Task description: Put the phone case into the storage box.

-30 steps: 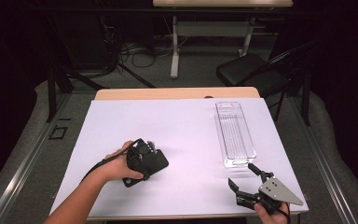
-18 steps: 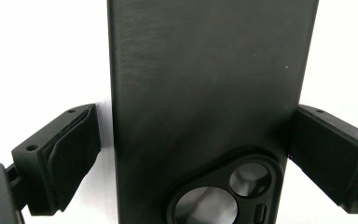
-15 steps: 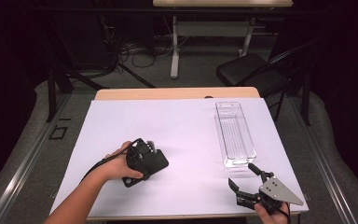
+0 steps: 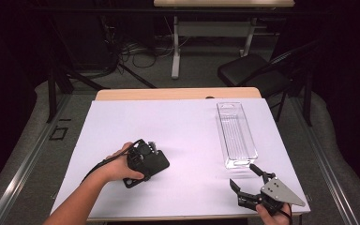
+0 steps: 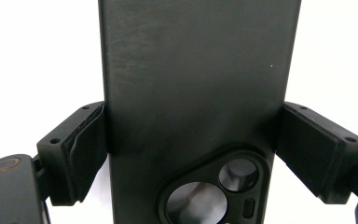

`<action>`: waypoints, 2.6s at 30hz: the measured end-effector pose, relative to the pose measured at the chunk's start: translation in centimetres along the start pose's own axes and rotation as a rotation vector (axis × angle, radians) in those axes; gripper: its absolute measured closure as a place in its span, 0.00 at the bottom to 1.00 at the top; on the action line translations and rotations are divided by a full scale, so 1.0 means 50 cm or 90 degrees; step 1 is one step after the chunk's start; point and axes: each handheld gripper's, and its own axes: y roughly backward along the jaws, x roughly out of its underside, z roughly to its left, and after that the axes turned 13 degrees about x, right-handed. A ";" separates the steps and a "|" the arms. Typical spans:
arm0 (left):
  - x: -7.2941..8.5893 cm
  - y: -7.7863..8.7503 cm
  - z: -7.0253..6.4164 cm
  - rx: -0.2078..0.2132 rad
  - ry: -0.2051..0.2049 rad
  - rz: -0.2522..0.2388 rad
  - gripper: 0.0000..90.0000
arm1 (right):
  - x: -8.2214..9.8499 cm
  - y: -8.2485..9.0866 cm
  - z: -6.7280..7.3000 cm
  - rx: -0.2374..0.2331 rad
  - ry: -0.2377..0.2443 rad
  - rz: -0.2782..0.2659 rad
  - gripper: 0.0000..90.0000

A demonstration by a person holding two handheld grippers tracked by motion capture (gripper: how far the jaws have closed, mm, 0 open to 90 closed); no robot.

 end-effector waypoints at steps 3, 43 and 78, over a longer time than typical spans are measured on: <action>0.000 0.000 0.000 -0.001 0.000 0.000 0.14 | 0.000 0.000 0.000 0.001 0.000 0.002 0.16; 0.014 0.064 -0.042 0.003 0.008 -0.038 0.15 | 0.000 -0.007 0.007 0.002 0.007 0.007 0.16; -0.043 0.161 -0.083 0.008 -0.039 -0.010 0.16 | -0.109 -0.125 0.096 -0.051 0.085 0.040 0.16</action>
